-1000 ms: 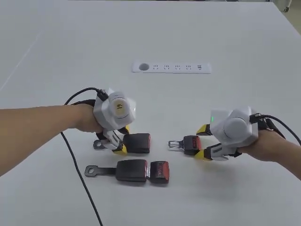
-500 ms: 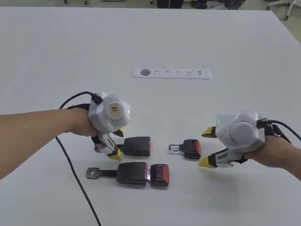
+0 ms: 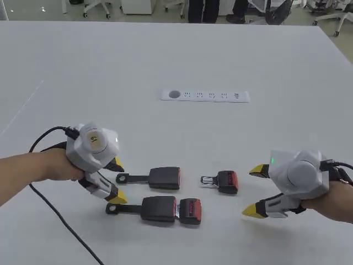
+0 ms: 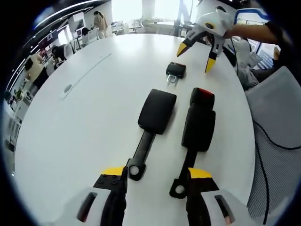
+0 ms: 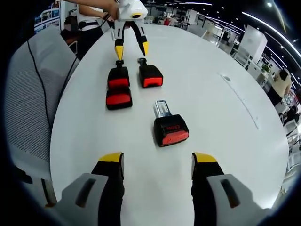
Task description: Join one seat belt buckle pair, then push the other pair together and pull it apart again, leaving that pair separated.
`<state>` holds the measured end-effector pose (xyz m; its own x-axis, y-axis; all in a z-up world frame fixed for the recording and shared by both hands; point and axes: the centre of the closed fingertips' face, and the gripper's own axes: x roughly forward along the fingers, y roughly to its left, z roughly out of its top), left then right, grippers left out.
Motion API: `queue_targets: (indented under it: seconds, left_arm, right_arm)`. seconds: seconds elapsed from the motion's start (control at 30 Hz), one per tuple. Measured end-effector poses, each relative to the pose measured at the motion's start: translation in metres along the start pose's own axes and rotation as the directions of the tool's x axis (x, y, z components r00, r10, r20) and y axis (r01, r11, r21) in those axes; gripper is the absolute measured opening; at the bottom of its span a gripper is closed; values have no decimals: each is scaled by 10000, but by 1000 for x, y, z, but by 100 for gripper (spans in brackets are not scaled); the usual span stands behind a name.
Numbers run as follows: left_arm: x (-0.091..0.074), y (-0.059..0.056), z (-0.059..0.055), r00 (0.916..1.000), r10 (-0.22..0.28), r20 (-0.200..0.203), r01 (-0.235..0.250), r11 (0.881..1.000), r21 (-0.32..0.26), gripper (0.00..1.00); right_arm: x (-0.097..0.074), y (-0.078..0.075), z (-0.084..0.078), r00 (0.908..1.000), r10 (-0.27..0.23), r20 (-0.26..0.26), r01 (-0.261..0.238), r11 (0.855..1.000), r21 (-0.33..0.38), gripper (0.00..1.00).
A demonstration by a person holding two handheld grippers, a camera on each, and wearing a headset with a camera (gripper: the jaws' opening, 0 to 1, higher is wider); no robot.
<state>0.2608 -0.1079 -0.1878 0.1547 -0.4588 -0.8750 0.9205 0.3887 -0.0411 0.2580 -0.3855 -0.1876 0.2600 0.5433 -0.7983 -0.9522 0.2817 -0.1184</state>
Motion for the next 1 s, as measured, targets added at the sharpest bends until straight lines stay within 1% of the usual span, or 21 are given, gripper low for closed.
queue_targets:
  seconds: [0.07, 0.1, 0.17, 0.27, 0.3, 0.37, 0.4, 0.43, 0.47, 0.5, 0.53, 0.63, 0.7, 0.73, 0.77, 0.8, 0.83, 0.87, 0.9, 0.93, 1.0]
  left_arm:
    - [-5, -5, 3, 9993, 129, 346, -120, 9995, -278, 52]
    - [-9, -8, 4, 9976, 251, 641, -220, 9986, -479, 53]
    - [-10, -4, 1, 9928, 467, 1103, -386, 9965, -743, 55]
    - [-19, -12, 1, 9770, 845, 1956, -565, 9878, -1448, 58]
    - [-20, -14, -1, 9739, 942, 2063, -611, 9850, -1616, 59]
    - [-26, -24, 2, 9598, 1219, 2527, -739, 9787, -1914, 60]
    - [-25, -25, -3, 9486, 1246, 2910, -695, 9788, -1925, 61]
    - [-26, -28, -4, 9427, 1386, 3034, -759, 9749, -2093, 62]
    - [-30, -40, 2, 9313, 1557, 3295, -815, 9702, -2282, 63]
    - [-30, -43, 3, 9274, 1566, 3398, -786, 9695, -2322, 64]
    - [-29, -44, -3, 9178, 1652, 3610, -761, 9656, -2486, 65]
    - [-28, -56, -12, 9154, 1796, 3602, -851, 9611, -2629, 71]
    - [-29, -65, -12, 9081, 1900, 3732, -907, 9592, -2677, 76]
    - [-30, -67, -12, 8971, 2079, 3899, -1042, 9571, -2705, 77]
    - [-31, -69, -13, 8930, 2150, 3954, -1065, 9546, -2783, 78]
    - [-29, -67, -19, 8896, 2197, 4004, -1061, 9521, -2868, 79]
    - [-30, -67, -21, 8804, 2416, 4081, -1143, 9433, -3117, 81]
    - [-32, -70, -18, 8761, 2552, 4091, -1185, 9364, -3303, 83]
    - [-33, -73, -16, 8660, 2684, 4219, -1132, 9270, -3575, 85]
    - [-33, -75, -16, 8608, 2722, 4301, -1098, 9244, -3653, 89]
    - [-33, -79, -16, 8549, 2814, 4359, -1289, 9290, -3469, 95]
  right_arm:
    - [-2, 4, -1, 9999, -87, 104, 85, 9997, 226, 58]
    - [-3, 5, -2, 9998, -128, 155, 123, 9994, 328, 59]
    - [-6, 9, -2, 9993, -235, 297, 218, 9983, 541, 61]
    - [-10, 15, -1, 9971, -441, 617, 381, 9948, 947, 64]
    - [-10, 16, -2, 9966, -529, 637, 463, 9939, 1006, 65]
    - [-13, 19, -2, 9939, -732, 820, 624, 9898, 1278, 66]
    - [-14, 20, -1, 9919, -854, 937, 717, 9874, 1410, 67]
    - [-15, 21, -1, 9891, -1002, 1081, 814, 9827, 1666, 69]
    - [-16, 22, -1, 9869, -1123, 1156, 906, 9798, 1783, 70]
    - [-17, 27, 0, 9846, -1182, 1285, 922, 9771, 1919, 72]
    - [-17, 29, 0, 9835, -1224, 1335, 948, 9759, 1965, 73]
    - [-20, 36, 0, 9796, -1408, 1434, 1111, 9741, 1970, 75]
    - [-22, 38, 1, 9736, -1638, 1590, 1271, 9676, 2183, 79]
    - [-24, 39, 3, 9689, -1779, 1719, 1359, 9634, 2309, 81]
    - [-25, 42, 6, 9657, -1871, 1799, 1418, 9608, 2382, 82]
    - [-26, 43, 7, 9623, -1973, 1869, 1476, 9569, 2501, 84]
    - [-26, 43, 7, 9606, -2051, 1874, 1537, 9543, 2564, 85]
    - [-26, 43, 7, 9589, -2121, 1886, 1592, 9521, 2610, 86]
    - [-28, 45, 8, 9576, -2179, 1884, 1644, 9505, 2638, 87]
    - [-28, 47, 9, 9556, -2253, 1902, 1697, 9478, 2700, 87]
    - [-29, 48, 11, 9487, -2425, 2028, 1783, 9402, 2901, 90]
